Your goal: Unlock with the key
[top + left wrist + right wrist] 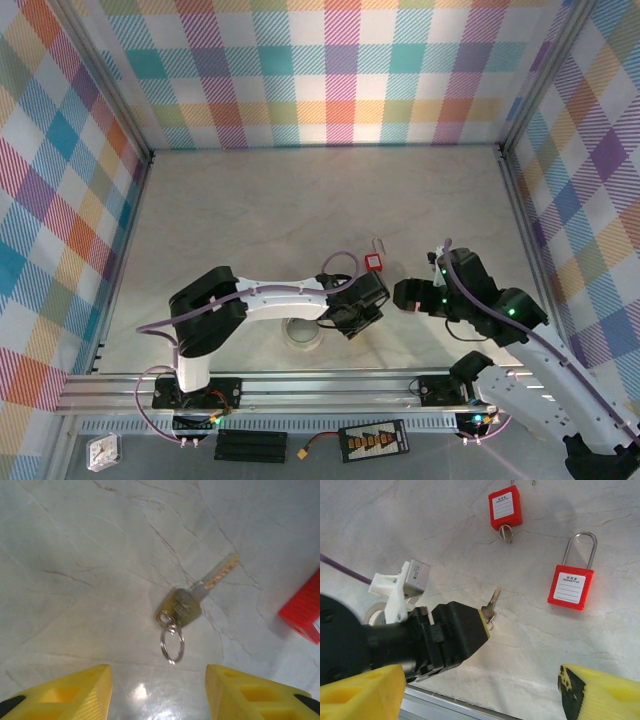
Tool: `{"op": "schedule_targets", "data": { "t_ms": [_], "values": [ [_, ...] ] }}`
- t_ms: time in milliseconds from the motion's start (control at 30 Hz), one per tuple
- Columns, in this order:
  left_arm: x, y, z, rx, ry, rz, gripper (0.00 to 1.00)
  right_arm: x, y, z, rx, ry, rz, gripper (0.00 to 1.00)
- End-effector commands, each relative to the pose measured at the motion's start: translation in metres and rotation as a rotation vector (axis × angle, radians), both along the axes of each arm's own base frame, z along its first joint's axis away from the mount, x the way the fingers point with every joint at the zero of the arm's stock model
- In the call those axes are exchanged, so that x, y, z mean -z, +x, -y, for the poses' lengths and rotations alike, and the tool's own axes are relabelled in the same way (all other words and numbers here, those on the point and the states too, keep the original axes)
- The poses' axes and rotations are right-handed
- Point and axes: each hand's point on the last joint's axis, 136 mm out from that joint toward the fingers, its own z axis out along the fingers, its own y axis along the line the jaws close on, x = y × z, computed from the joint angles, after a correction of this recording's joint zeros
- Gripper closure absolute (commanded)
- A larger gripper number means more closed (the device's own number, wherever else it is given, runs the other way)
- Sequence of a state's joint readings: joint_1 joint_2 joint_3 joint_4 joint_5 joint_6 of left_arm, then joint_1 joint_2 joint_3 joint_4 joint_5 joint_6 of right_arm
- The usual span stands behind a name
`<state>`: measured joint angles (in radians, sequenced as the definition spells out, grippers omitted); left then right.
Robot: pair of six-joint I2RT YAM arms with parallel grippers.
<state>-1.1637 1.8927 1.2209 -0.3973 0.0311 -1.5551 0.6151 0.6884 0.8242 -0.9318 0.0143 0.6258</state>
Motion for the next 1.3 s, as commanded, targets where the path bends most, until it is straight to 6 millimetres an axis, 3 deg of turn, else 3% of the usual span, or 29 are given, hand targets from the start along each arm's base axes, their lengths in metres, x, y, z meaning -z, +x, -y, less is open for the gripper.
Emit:
{"op": "schedule_targets", "data": {
  "t_ms": [0,200,467,600,833,1267],
  "values": [
    [0.011,0.005,-0.005,-0.047,0.043,-0.014,0.52,0.008,-0.006,0.003,-0.019,-0.026,-0.018,0.2],
    [0.01,0.023,-0.014,-0.07,0.073,0.015,0.54,0.014,-0.007,0.0,-0.024,-0.014,-0.033,0.2],
    [0.013,0.03,-0.006,-0.028,0.088,-0.005,0.56,0.022,-0.007,0.0,-0.017,-0.01,-0.046,0.2],
    [0.02,0.023,0.002,0.037,0.123,-0.059,0.59,0.022,-0.007,0.0,-0.019,-0.012,-0.041,0.2],
    [0.027,0.011,-0.005,0.069,0.153,-0.098,0.61,0.02,-0.008,0.003,-0.016,-0.021,-0.03,0.2],
    [0.044,0.002,0.006,0.141,0.125,-0.139,0.78,0.015,-0.008,0.002,-0.022,-0.005,-0.008,0.19]
  ]
}}
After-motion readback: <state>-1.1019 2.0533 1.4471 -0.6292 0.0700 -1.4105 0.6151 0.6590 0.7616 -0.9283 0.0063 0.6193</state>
